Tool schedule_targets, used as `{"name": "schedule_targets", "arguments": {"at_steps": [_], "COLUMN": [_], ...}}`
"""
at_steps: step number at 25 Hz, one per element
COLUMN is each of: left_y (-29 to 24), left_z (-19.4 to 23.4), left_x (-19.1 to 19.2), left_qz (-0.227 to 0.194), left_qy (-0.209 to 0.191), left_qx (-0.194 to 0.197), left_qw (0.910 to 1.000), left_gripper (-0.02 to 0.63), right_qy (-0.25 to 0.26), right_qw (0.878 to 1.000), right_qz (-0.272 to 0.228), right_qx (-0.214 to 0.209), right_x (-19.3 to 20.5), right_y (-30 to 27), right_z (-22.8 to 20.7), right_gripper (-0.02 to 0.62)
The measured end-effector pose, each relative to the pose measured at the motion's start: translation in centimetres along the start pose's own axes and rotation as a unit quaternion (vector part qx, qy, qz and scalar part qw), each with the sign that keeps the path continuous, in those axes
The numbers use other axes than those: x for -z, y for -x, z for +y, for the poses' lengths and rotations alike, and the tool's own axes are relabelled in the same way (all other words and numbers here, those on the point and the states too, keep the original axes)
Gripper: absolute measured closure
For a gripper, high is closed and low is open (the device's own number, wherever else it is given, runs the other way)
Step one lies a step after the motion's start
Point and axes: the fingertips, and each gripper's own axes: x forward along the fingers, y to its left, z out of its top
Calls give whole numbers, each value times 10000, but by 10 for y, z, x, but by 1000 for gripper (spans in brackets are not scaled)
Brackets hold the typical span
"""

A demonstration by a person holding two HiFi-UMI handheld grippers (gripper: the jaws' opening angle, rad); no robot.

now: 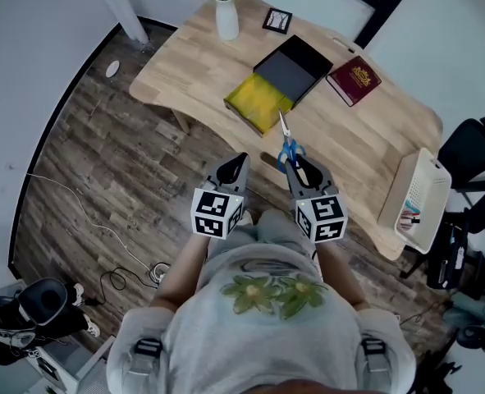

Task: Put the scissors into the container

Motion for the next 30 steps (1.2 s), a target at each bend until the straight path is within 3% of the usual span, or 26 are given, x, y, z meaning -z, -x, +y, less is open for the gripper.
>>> {"name": "schedule_targets", "arguments": {"at_steps": [8,18,30], "left_y": [-23,-65,-107], "left_z": [20,59,97], "left_x": [0,-47,-54], "left_qz": [76,-56,122], "left_qy": [115,-105,-10], "left_qx": [-23,-176,-255], "left_qw": [9999,9998,9996], "left_gripper": [600,600,600], "right_qy": [15,35,62], "right_qw": [10000,9999,9999], "right_qz": [74,-100,48], "right_qx": [23,-16,-135], "right_x": [-8,-47,-59], "right_y": [-30,-86,-139], "right_z": [-20,-56,-84], "right_gripper": [515,515,515]}}
